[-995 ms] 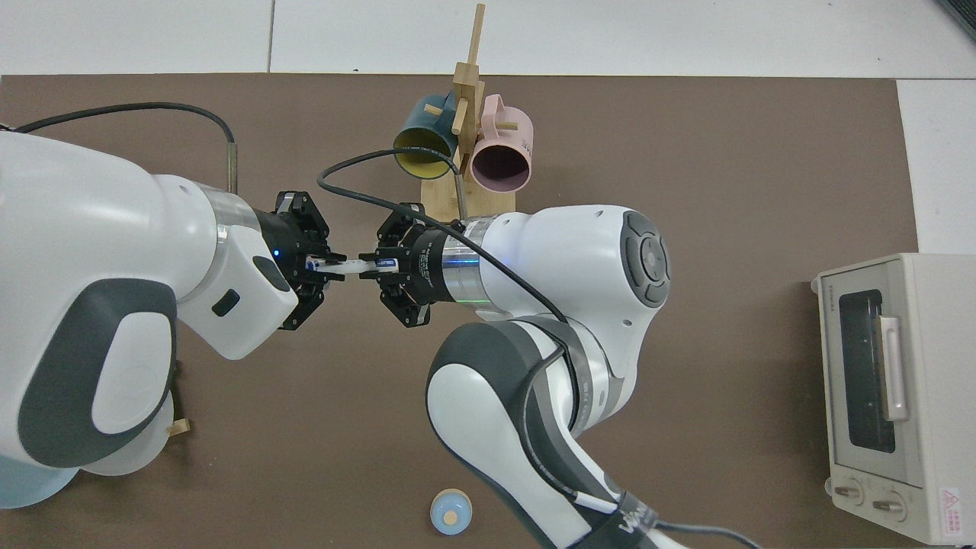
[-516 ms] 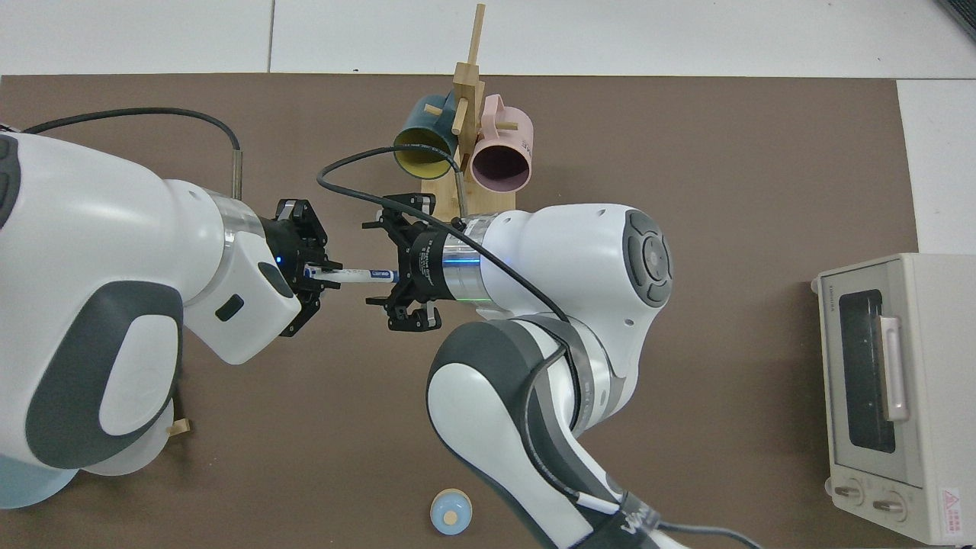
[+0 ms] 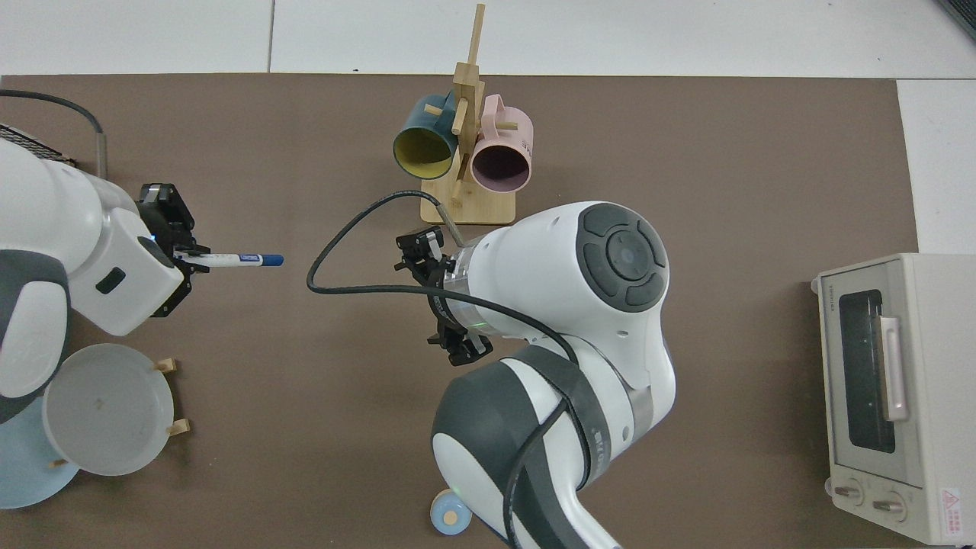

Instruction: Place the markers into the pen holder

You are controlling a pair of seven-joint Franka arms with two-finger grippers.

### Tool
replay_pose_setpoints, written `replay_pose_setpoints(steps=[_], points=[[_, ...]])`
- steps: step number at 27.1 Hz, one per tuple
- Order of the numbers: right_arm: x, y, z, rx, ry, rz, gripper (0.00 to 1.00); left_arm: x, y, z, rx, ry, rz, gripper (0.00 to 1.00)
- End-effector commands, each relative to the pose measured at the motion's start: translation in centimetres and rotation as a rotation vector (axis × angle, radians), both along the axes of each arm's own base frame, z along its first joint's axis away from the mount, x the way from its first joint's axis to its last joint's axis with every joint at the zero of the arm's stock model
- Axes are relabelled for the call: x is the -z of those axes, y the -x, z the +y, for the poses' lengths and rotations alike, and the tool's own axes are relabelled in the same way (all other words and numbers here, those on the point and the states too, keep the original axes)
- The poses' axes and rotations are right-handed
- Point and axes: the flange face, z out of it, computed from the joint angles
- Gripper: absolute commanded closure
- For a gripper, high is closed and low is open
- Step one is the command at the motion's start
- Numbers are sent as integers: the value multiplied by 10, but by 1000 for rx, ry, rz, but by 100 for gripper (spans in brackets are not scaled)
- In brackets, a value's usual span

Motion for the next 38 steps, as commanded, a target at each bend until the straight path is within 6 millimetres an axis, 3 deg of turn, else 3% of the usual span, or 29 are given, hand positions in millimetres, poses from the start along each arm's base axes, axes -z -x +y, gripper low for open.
replay_pose_setpoints(steps=[1,9,12,21,26,29,32,38], points=[[-17,15,-26,-202,161,-66,0,-4,5,38,-32,-91,0,100],[-48,1,-110,-414,229,-108,0,-11,1,104,-93,-179,8,100],[-58,-5,-147,-486,252,-121,0,-27,-1,134,-91,-212,9,100],[-79,-22,-256,-704,312,-195,0,-66,6,185,-94,-419,19,100],[-82,-28,-298,-842,374,-232,0,-79,-4,203,-11,-539,26,100],[-83,-29,-319,-909,400,-237,0,-85,-3,229,-27,-609,26,100],[-89,-26,-340,-957,417,-231,0,-91,-7,239,45,-658,12,100],[-94,-25,-384,-1090,449,-246,0,-92,-1,282,53,-675,-4,100]])
